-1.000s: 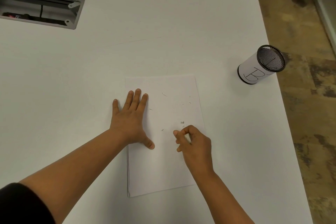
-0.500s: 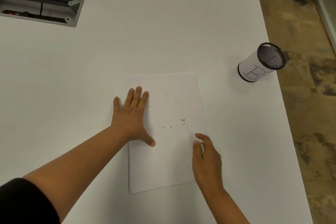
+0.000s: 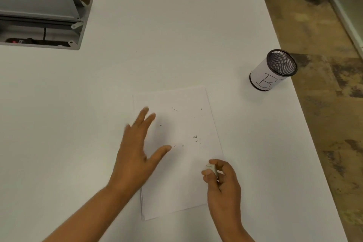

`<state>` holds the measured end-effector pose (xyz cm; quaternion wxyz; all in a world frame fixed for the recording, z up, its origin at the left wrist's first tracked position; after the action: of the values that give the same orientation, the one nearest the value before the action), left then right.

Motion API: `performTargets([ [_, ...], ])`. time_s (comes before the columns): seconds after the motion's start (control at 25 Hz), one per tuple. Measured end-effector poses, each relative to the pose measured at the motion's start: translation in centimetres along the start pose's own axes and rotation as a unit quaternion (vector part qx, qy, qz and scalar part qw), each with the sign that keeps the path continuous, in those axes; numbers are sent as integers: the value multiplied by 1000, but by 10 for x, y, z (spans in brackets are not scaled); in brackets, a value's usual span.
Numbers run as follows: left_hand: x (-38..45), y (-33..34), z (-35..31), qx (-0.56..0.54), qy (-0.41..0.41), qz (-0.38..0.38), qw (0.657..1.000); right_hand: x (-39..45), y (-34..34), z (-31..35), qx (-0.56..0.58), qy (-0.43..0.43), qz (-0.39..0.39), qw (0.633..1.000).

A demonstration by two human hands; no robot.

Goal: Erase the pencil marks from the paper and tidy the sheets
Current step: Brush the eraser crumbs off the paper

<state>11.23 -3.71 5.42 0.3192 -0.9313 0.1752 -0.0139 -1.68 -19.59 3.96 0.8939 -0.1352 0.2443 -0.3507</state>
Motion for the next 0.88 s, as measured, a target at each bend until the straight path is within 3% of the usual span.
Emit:
performTargets([
  [0.04, -16, 0, -4, -113, -79, -16, 990, 0, 2, 2, 18, 8, -4, 1000],
  [0.08, -30, 6, -9, -220, -175, 9, 960, -3, 8, 6, 26, 10, 3, 1000],
  [0.16, -51, 22, -16, -380, -322, 93, 862, -13, 29, 17, 19, -2, 50, 999],
  [0.2, -54, 25, -15, -406, -354, 109, 835, -19, 41, 23, 16, -10, 86, 996],
  [0.28, -48, 18, -9, -392, -370, 79, 839, -29, 59, 27, -5, -52, 141, 989],
  [0.36, -38, 5, 2, -320, -347, 16, 882, -30, 64, 24, -73, -169, 121, 975],
  [0.4, -33, -2, 8, -226, -301, -9, 926, -28, 66, 19, -116, -226, 106, 961],
  [0.44, -29, -8, 11, -77, -224, -5, 972, -25, 69, 14, -167, -274, 99, 942],
  [0.48, -27, -7, 13, 101, -140, 35, 984, -23, 74, 7, -212, -313, 101, 920],
  [0.52, -27, -1, 16, 255, -73, 111, 958, -19, 80, 3, -254, -349, 112, 895],
  [0.6, -27, 5, 20, 410, -69, 201, 887, -11, 91, 1, -314, -400, 162, 846],
  [0.72, -21, 10, 19, 448, -71, 203, 868, 2, 99, -2, -362, -424, 209, 803],
  [0.8, -20, 13, 22, 460, -75, 209, 860, 15, 94, -9, -411, -412, 182, 793],
  [0.88, -20, 13, 23, 469, -81, 214, 853, 37, 76, -15, -443, -364, 115, 811],
])
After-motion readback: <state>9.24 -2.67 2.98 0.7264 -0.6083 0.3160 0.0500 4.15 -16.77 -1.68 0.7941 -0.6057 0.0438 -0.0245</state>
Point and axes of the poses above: each hand's wrist, its own x-axis towards the middle knuckle, its own y-axis out of the palm, z = x × y, the point moved 3 cm from there along x, towards the middle knuckle, and after that the axes turned 3 degrees about -z, right-handed, at the moved point
